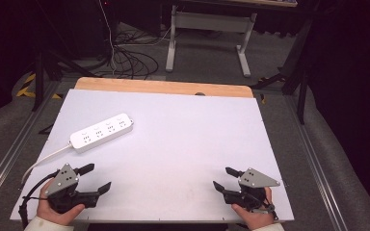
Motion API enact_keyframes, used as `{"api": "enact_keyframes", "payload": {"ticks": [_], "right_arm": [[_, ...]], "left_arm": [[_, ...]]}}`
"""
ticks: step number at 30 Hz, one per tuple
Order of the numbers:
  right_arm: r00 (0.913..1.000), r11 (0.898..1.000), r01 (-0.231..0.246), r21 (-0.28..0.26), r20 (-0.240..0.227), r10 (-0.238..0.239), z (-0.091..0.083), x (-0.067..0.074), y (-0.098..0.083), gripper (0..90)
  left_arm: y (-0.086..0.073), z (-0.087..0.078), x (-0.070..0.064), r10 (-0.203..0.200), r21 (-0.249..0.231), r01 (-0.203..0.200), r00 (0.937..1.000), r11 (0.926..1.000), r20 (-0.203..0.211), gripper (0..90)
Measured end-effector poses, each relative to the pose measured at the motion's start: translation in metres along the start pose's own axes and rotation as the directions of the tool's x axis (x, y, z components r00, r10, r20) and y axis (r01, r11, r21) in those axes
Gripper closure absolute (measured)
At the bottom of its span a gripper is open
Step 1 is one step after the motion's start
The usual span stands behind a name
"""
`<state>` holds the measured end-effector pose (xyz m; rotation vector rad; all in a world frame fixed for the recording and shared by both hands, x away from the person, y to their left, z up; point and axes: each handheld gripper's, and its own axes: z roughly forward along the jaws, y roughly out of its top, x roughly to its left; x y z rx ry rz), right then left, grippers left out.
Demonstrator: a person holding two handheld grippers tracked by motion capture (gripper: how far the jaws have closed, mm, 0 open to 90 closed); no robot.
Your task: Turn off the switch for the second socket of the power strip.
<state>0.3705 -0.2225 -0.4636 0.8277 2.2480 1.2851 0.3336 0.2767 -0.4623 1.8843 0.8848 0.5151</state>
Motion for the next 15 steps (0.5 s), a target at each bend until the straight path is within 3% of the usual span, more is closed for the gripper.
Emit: {"api": "enact_keyframes", "payload": {"ticks": [9, 15], "right_arm": [[0.9999, 1.000, 0.009, 0.002, 0.014, -0.009, -0.0006, -0.0006, -0.0007, 35.4], [0.9999, 1.000, 0.003, -0.001, 0.013, -0.003, -0.0007, -0.0018, -0.0009, 35.8]], "left_arm": [[0.0018, -0.0030, 0.0009, 0.024, -0.002, -0.025, 0.9996, 0.9997, -0.016, 17.9], [0.0047, -0.0044, -0.0005, -0.006, -0.005, 0.006, 0.9999, 1.0000, -0.016, 22.2]]}}
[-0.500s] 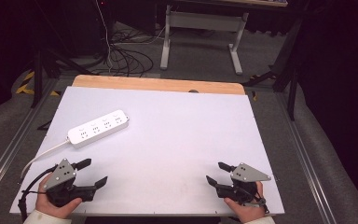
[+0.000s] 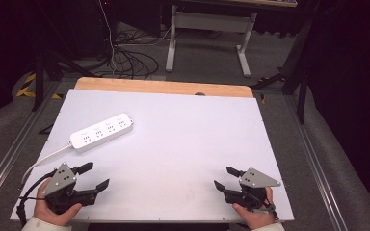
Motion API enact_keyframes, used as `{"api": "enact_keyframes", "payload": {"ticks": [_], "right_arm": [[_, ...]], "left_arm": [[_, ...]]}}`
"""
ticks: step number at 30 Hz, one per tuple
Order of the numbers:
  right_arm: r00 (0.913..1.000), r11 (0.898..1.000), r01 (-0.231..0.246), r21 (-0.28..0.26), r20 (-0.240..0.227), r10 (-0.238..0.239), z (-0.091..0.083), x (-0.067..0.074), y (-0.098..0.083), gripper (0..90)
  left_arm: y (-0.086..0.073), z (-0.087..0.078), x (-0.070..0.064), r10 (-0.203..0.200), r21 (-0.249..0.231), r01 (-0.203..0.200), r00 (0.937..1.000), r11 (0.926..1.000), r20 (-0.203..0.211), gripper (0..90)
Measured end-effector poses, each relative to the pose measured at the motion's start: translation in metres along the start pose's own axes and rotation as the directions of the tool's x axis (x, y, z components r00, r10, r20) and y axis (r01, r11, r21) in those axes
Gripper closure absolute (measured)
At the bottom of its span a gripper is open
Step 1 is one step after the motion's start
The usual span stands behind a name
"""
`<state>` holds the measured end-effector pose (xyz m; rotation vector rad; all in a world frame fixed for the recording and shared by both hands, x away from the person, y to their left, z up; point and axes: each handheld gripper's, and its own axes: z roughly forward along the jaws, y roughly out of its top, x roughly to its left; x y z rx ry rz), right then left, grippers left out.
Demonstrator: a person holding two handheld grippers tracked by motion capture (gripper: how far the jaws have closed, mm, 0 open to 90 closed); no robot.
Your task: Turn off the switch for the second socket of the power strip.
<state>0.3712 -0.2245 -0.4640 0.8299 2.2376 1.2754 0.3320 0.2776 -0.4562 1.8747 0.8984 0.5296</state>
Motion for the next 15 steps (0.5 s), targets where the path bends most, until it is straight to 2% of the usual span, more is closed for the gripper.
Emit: {"api": "enact_keyframes", "payload": {"ticks": [4, 5, 8, 15], "right_arm": [[1.0000, 1.000, 0.004, -0.002, 0.002, -0.004, 0.000, 0.000, 0.000, 35.8], [1.0000, 1.000, 0.004, -0.001, 0.003, -0.004, 0.000, 0.001, 0.000, 35.8], [1.0000, 1.000, 0.004, -0.001, 0.000, -0.004, 0.000, 0.001, 0.000, 35.8], [1.0000, 1.000, 0.008, 0.002, -0.002, -0.008, 0.001, 0.001, 0.000, 35.8]], "left_arm": [[0.003, -0.002, -0.001, -0.002, 0.002, 0.002, 0.9998, 1.0000, 0.022, 23.3], [0.004, -0.002, -0.001, 0.012, 0.007, -0.012, 0.9997, 0.9999, 0.022, 24.8], [0.006, -0.002, -0.002, 0.019, 0.020, -0.020, 0.9995, 0.9996, 0.025, 26.1], [0.018, -0.005, 0.003, 0.012, 0.037, -0.014, 0.9989, 0.9992, 0.045, 37.4]]}}
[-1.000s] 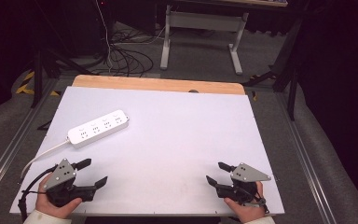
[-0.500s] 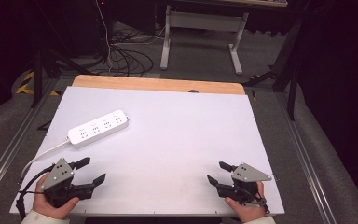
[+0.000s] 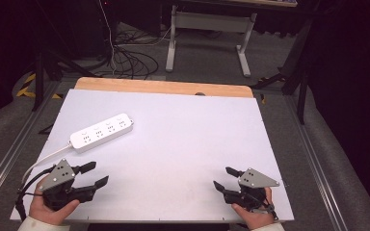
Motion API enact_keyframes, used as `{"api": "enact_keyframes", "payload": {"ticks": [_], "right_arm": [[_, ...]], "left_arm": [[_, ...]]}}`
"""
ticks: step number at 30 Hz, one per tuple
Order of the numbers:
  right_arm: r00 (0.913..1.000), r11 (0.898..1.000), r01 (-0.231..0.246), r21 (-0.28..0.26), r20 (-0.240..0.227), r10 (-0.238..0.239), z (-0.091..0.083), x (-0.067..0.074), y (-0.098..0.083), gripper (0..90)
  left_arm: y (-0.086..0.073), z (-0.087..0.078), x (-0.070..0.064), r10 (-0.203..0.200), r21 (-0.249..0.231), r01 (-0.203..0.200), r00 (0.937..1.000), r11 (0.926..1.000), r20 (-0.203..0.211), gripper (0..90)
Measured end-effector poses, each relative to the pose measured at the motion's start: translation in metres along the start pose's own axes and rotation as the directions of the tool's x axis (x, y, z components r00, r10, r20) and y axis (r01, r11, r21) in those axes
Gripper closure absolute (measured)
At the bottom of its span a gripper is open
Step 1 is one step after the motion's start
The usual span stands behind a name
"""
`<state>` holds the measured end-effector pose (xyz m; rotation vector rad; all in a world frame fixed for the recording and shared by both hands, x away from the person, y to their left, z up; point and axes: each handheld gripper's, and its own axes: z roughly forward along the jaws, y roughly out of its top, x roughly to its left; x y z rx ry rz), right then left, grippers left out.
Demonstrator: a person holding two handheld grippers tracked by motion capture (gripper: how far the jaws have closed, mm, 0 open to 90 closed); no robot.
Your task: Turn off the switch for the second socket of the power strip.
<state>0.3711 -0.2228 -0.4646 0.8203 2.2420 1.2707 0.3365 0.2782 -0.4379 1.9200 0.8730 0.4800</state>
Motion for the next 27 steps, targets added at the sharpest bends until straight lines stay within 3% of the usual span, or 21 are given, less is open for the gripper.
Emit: {"api": "enact_keyframes", "payload": {"ticks": [7, 16, 27], "right_arm": [[1.0000, 1.000, -0.004, 0.005, 0.004, 0.004, 0.001, 0.001, 0.000, 35.7], [1.0000, 1.000, -0.001, 0.009, 0.002, 0.001, 0.002, 0.001, 0.000, 35.7], [1.0000, 1.000, 0.007, 0.016, -0.001, -0.007, 0.004, 0.002, 0.000, 35.7]], "left_arm": [[0.015, -0.003, 0.010, -0.024, -0.008, 0.023, 0.9996, 0.9997, -0.018, 35.0], [0.034, -0.007, 0.023, -0.021, -0.002, 0.021, 0.9996, 0.9998, -0.017, 34.9], [0.047, -0.007, 0.035, -0.017, 0.014, 0.018, 0.9983, 0.9997, -0.056, 35.5]]}}
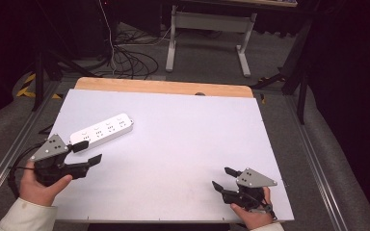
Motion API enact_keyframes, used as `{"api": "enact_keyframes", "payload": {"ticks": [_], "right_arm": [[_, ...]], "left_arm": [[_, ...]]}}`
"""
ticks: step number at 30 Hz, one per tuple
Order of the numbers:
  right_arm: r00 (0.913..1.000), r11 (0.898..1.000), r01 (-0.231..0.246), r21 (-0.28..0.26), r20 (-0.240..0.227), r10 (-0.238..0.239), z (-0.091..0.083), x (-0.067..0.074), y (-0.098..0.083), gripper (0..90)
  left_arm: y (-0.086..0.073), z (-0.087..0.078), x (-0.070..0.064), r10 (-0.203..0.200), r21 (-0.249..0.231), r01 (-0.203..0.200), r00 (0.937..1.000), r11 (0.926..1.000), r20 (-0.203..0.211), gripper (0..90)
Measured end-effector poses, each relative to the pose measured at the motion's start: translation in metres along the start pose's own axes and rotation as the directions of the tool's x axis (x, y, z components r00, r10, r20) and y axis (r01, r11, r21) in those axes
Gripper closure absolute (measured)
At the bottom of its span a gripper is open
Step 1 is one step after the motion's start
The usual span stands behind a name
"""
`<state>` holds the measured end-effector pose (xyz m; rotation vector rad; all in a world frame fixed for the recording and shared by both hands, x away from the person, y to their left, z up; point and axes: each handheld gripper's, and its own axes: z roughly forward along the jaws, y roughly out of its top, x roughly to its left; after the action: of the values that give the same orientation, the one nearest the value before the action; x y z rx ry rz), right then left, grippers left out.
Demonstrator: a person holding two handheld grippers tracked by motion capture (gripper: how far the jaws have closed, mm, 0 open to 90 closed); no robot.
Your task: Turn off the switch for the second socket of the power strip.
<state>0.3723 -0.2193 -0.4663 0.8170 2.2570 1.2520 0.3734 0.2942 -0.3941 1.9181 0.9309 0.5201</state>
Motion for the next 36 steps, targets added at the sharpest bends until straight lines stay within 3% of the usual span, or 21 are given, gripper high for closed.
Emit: {"api": "enact_keyframes", "payload": {"ticks": [6, 7, 13, 17, 20, 27, 30, 36], "right_arm": [[1.0000, 1.000, -0.001, -0.002, 0.002, 0.001, 0.000, 0.000, 0.000, 35.7], [1.0000, 1.000, -0.001, -0.003, 0.000, 0.001, 0.000, 0.000, 0.000, 35.7], [1.0000, 1.000, 0.003, 0.002, -0.001, -0.003, 0.000, 0.000, 0.000, 35.7], [1.0000, 1.000, 0.003, 0.000, -0.003, -0.003, 0.001, 0.001, 0.000, 35.7], [1.0000, 1.000, 0.002, 0.002, 0.000, -0.002, 0.001, 0.001, 0.000, 35.7], [1.0000, 1.000, 0.006, 0.013, 0.000, -0.006, 0.002, 0.001, 0.000, 35.8], [1.0000, 1.000, 0.007, 0.013, -0.001, -0.007, 0.002, 0.001, 0.000, 35.8], [1.0000, 1.000, 0.004, 0.018, -0.001, -0.004, 0.003, 0.001, 0.000, 35.8]], "left_arm": [[0.006, 0.000, 0.005, 0.007, 0.015, -0.006, 0.9999, 0.9999, -0.015, 39.0], [0.007, 0.000, 0.007, 0.019, 0.026, -0.019, 0.9996, 0.9995, -0.021, 42.8], [0.014, -0.002, 0.019, -0.028, 0.044, 0.029, 0.9995, 0.9986, -0.016, 72.2], [0.018, 0.001, 0.029, -0.037, 0.048, 0.039, 0.9986, 0.9981, -0.039, 88.5], [0.020, 0.004, 0.038, -0.061, 0.070, 0.063, 0.9978, 0.9956, -0.027, 89.8], [0.021, 0.015, 0.054, -0.087, 0.082, 0.094, 0.9929, 0.9923, -0.082, 89.8], [0.019, 0.021, 0.061, -0.065, 0.063, 0.072, 0.9917, 0.9954, -0.111, 89.8], [0.019, 0.034, 0.073, -0.107, 0.020, 0.110, 0.9895, 0.9938, -0.097, 89.8]]}}
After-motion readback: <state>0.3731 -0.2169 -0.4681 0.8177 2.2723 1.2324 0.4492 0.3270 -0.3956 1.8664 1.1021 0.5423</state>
